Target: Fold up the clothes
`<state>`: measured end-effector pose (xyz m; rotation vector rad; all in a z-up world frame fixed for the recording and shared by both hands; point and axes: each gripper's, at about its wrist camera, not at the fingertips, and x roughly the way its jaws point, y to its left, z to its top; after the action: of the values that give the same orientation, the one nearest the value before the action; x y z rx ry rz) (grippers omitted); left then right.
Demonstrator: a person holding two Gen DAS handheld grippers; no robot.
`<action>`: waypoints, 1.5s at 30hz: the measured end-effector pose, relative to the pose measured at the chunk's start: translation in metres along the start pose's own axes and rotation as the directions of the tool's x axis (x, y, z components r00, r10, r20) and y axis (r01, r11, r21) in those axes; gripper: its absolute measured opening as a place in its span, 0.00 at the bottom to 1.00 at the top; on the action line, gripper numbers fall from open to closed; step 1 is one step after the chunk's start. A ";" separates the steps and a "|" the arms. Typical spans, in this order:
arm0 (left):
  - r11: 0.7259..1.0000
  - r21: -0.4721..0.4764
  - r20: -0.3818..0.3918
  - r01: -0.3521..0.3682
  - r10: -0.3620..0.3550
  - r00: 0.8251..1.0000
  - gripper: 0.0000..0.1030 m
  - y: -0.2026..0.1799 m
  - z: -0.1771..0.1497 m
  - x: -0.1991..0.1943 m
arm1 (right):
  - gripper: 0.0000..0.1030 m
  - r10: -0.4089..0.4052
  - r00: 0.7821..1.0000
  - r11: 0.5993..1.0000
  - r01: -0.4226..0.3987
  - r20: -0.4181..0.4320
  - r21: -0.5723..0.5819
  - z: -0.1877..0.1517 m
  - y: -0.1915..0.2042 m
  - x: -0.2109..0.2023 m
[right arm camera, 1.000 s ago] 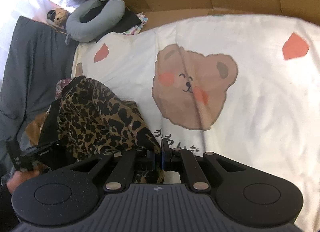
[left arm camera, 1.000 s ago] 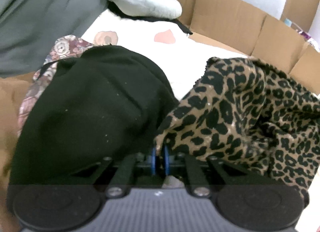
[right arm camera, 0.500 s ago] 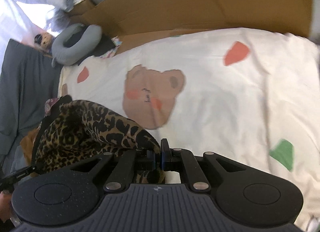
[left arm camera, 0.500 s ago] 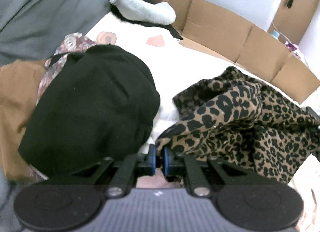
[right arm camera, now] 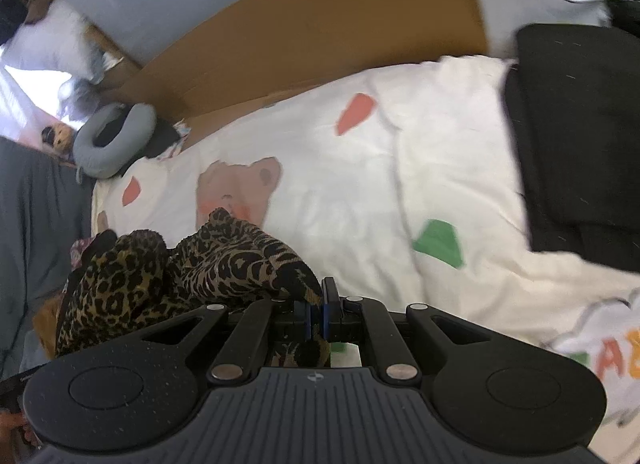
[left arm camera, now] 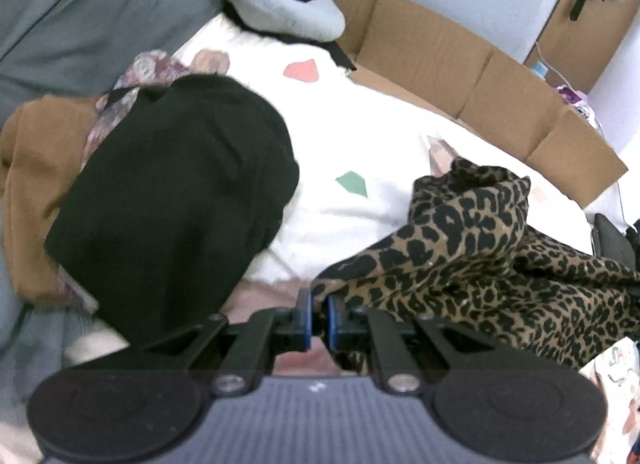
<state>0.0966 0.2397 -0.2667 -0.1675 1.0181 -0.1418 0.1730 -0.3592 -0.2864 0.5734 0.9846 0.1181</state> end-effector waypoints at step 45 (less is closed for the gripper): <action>0.995 -0.091 -0.169 -0.045 0.029 0.985 0.30 0.022 -0.080 -0.042 | 0.29 -0.166 0.986 0.962 0.159 0.012 0.223 -0.076 -0.092 -0.116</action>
<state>0.0071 0.2634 -0.2776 -0.2262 1.1957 -0.0747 0.0316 -0.4467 -0.2776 0.6932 1.0177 -0.1484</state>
